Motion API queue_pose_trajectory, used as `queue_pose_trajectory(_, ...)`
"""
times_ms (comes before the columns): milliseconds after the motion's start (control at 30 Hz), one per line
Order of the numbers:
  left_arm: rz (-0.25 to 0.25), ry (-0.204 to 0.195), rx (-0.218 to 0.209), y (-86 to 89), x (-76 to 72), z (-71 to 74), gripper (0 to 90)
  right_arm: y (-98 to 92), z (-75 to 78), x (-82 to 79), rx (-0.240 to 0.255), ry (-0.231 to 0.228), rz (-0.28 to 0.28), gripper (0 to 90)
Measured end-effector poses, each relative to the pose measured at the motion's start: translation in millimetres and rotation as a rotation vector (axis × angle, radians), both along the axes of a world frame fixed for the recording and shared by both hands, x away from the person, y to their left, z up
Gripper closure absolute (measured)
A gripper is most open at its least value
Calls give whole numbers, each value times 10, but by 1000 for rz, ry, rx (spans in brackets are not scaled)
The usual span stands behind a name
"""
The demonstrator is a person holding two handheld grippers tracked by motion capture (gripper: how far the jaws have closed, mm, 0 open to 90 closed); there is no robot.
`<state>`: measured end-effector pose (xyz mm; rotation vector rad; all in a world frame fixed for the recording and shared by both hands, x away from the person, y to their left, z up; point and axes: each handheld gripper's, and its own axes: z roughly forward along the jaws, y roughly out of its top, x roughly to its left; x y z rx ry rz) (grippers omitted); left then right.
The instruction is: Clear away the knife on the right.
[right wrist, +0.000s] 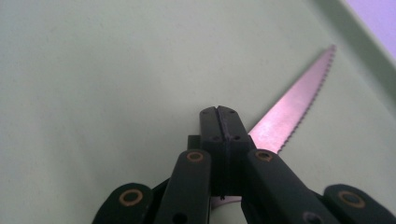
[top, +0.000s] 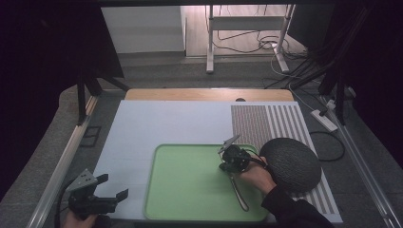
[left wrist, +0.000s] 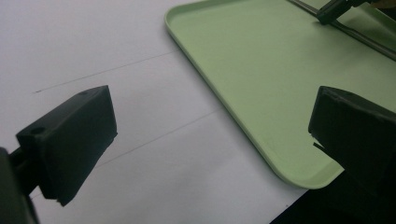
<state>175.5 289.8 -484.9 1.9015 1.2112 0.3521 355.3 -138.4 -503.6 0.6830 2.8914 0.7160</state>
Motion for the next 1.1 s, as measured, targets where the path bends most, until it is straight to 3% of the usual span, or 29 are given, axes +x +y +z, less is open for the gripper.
queue_pose_trajectory(200,1,0,-1,0,1,0,13,-117,6,-13,9,24,-29,897)
queue_pose_trajectory(867,5,0,-4,1,4,0,13,-371,34,-278,-13,65,-37,897)
queue_pose_trajectory(1100,7,3,-4,0,7,0,14,-562,47,-365,-10,88,-67,898)
